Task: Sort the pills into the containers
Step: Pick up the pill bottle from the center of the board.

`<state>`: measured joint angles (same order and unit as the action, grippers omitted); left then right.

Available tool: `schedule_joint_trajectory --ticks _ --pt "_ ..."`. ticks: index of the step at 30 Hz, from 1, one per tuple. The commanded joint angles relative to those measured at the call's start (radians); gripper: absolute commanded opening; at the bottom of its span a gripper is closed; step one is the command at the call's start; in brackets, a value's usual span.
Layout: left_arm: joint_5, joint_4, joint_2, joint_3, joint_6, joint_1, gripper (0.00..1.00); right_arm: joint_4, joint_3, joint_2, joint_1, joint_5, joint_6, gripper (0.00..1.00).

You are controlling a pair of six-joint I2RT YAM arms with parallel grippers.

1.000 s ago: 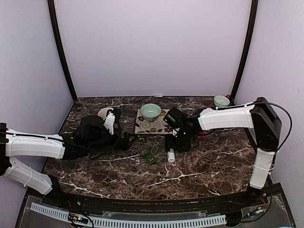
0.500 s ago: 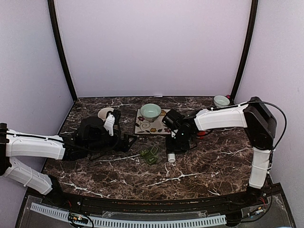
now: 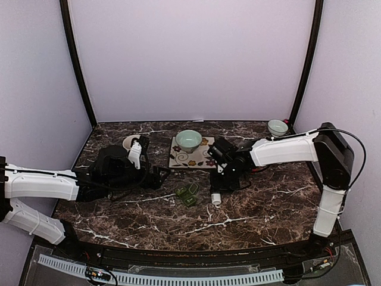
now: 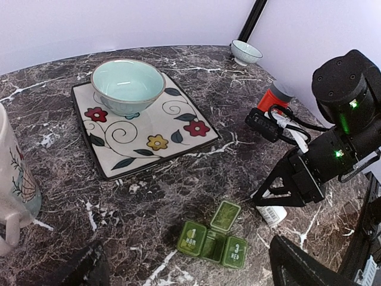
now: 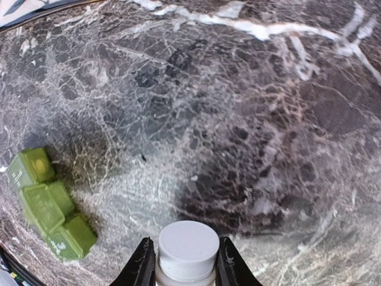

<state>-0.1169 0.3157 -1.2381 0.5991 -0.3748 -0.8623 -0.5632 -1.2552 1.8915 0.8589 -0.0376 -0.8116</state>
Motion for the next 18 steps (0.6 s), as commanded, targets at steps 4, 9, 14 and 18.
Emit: schedule_joint_trajectory --ticks 4,9,14,18 --pt "0.08 0.021 0.057 0.019 -0.033 -0.006 0.96 0.191 0.096 -0.21 -0.003 0.012 -0.021 0.11" --pt "0.183 0.037 0.069 0.061 -0.075 -0.006 0.95 0.329 0.149 -0.345 -0.002 0.038 -0.012 0.09" --pt "0.294 0.096 0.08 0.093 -0.156 -0.006 0.95 0.508 0.184 -0.45 -0.003 0.054 0.0 0.06" --pt "0.373 0.134 0.073 0.133 -0.206 -0.006 0.95 0.672 0.213 -0.496 -0.001 0.055 0.008 0.06"
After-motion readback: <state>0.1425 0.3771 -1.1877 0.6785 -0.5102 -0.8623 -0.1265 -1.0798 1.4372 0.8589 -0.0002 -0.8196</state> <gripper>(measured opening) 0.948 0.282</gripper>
